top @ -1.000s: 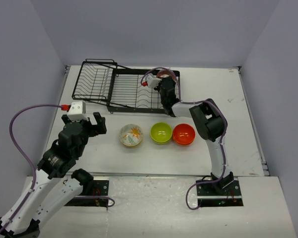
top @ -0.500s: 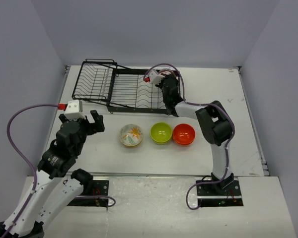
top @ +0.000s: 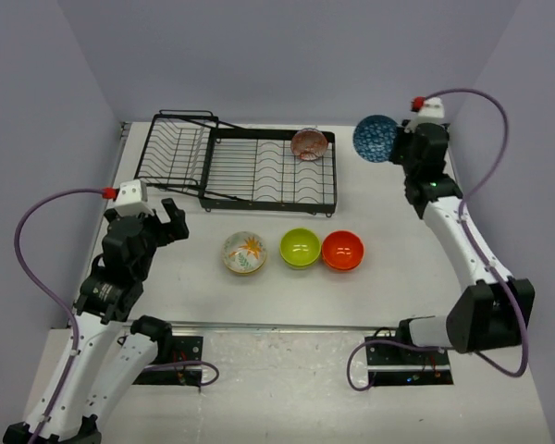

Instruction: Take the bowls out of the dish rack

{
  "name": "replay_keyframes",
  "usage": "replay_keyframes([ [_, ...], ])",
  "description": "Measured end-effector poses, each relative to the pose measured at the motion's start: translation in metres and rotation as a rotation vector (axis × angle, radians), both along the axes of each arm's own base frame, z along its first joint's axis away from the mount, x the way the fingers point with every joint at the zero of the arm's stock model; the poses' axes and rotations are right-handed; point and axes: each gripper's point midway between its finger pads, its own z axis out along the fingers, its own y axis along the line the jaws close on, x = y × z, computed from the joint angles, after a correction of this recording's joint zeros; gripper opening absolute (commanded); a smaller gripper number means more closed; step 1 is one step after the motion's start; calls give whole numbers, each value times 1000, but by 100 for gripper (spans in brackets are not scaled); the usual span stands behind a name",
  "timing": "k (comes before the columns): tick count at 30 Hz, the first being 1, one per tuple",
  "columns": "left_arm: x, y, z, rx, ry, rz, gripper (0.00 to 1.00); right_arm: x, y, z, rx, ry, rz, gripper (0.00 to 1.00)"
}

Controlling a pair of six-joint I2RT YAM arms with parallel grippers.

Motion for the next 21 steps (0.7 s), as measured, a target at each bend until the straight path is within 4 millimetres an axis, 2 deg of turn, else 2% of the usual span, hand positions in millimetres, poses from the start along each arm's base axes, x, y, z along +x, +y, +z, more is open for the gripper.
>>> replay_keyframes([
  [2, 0, -2, -4, 1, 11, -10, 100, -23, -57, -5, 142, 49, -145, 0],
  [3, 1, -2, -5, 1, 14, -12, 100, -32, -72, -13, 192, 72, -193, 0],
  [4, 1, -3, -6, 2, 17, -15, 100, -42, -78, -24, 241, 101, -218, 0],
  [9, 2, -4, -6, -2, 16, -23, 100, -94, -53, -131, 446, 421, -221, 0],
  [12, 2, -6, -6, -5, 20, -33, 100, -124, -48, -182, 536, 609, -263, 0],
  [14, 2, -7, -7, -6, 24, -38, 100, -127, -50, -198, 583, 673, -292, 0],
  [21, 4, -8, -16, 1, 47, -37, 100, -133, -54, -228, 601, 783, -346, 1],
])
